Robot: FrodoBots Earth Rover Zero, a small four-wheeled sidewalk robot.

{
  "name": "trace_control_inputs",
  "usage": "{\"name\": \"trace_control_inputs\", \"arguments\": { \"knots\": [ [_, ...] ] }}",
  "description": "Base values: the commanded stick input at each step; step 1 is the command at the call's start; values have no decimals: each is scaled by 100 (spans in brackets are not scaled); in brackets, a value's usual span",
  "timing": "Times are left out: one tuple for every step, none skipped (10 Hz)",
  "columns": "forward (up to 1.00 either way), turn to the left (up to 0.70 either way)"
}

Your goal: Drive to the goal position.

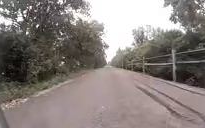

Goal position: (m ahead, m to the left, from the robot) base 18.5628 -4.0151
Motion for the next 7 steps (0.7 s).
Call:
{"name": "trace_control_inputs", "arguments": {
  "knots": [
    [70,0],
    [70,0],
    [70,0],
    [70,0],
    [70,0],
    [70,0],
    [70,0]
  ]
}}
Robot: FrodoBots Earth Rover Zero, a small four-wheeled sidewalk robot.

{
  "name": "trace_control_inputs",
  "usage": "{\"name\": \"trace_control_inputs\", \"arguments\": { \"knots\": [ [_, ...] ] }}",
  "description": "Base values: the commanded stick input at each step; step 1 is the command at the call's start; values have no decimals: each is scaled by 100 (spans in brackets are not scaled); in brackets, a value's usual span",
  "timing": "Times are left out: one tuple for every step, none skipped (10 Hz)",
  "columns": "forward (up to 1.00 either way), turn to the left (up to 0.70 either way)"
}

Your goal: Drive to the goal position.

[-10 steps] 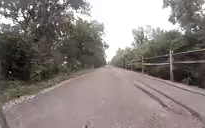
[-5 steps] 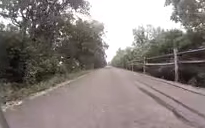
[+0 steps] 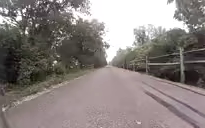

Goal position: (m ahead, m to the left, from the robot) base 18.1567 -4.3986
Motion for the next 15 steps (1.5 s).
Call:
{"name": "trace_control_inputs", "arguments": {
  "knots": [
    [70,0],
    [70,0],
    [70,0],
    [70,0],
    [70,0],
    [70,0],
    [70,0],
    [70,0],
    [70,0],
    [70,0],
    [70,0],
    [70,0],
    [70,0],
    [70,0],
    [70,8]
  ]
}}
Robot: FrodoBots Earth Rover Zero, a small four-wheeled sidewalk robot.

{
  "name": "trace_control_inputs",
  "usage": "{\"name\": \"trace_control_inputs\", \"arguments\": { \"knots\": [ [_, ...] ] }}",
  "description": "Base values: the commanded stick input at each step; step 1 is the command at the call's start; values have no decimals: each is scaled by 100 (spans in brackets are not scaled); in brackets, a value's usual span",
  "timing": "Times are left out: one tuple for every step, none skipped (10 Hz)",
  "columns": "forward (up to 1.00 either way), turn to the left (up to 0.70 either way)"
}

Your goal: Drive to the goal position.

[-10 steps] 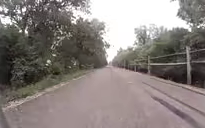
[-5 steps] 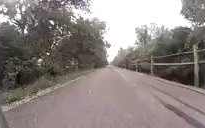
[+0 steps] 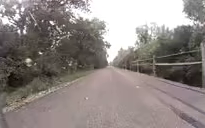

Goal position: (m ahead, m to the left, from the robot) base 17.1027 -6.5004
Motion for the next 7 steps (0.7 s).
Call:
{"name": "trace_control_inputs", "arguments": {
  "knots": [
    [70,33],
    [70,24],
    [70,15],
    [70,7],
    [70,3],
    [70,0],
    [70,0]
  ]
}}
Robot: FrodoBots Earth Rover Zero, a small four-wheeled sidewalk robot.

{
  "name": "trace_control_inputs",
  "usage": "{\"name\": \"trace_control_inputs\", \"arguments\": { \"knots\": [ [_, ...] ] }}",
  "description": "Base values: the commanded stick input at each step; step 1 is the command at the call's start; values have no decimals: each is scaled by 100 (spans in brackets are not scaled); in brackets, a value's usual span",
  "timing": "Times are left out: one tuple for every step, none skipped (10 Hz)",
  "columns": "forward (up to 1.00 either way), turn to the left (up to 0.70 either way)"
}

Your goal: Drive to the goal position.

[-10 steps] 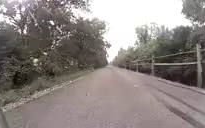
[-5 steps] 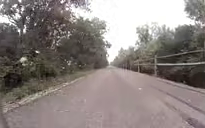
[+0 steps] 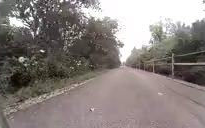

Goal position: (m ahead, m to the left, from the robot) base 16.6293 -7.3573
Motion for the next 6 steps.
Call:
{"name": "trace_control_inputs", "arguments": {
  "knots": [
    [70,0],
    [70,0],
    [70,0],
    [70,0],
    [70,0],
    [70,0]
  ]
}}
